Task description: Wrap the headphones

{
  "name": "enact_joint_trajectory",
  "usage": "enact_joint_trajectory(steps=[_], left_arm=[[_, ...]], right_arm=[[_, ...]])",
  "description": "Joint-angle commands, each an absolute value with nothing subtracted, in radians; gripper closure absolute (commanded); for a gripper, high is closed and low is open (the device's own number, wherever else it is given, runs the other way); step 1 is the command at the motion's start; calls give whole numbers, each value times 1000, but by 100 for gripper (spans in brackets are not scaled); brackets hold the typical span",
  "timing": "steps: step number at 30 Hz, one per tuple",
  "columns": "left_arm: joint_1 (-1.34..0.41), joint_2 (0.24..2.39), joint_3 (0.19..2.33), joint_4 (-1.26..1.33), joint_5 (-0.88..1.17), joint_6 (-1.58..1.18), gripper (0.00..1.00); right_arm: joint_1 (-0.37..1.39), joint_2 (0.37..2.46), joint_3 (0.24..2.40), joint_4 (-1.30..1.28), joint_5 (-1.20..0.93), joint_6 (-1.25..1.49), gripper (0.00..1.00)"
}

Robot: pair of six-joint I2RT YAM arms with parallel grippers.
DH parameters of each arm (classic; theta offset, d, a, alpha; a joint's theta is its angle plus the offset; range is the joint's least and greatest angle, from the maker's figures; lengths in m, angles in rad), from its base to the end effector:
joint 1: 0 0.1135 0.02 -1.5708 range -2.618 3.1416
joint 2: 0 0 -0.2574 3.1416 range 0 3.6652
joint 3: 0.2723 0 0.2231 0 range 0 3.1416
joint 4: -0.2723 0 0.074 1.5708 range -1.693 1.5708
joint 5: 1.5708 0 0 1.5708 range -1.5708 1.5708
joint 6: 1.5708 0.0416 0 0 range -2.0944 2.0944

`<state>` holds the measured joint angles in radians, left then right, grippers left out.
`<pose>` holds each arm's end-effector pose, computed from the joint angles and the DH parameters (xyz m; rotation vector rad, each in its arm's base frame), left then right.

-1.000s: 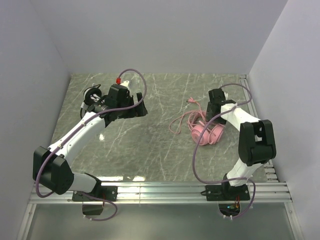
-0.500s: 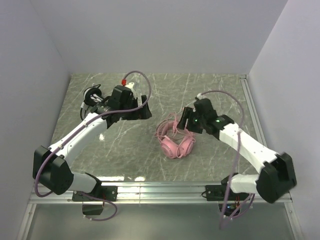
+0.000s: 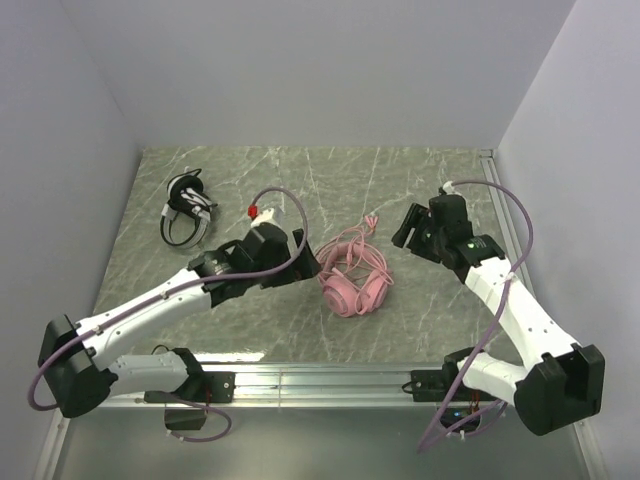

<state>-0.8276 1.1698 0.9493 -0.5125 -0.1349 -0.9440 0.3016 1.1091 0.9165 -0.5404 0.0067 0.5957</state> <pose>0.1584 -0.1641 0.2849 -0.2129 2.4058 -0.7292 0.2041 0.0632 0.2844 0.3473 2.3204 0.4460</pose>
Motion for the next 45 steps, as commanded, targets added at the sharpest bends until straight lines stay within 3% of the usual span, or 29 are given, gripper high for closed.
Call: enact_joint_trajectory(steps=[1,5,20,33,37,45], left_arm=[[-900,1172,1001,-529,-300,-1265,1],[-991,1270,1144,-740,-462,-1474,1],[-992,1614,1440,-848,-327,-1678,1],[-997,1730,1402,-779,-232,-1736,1],[-1005,1793,1474,-860,-236,-1718,1],[-1006,1723,1391,-858,-275,-1759,1]], right_arm=[[282,1083,897,-511,-3,565,25],[282,1060,876,-491,-26,566,25],[259,974,862,-488,-69,561,25],[252,939,830,-476,-92,554,25],[247,936,830,-480,-94,551,25],[238,914,819,-466,-104,554,25]])
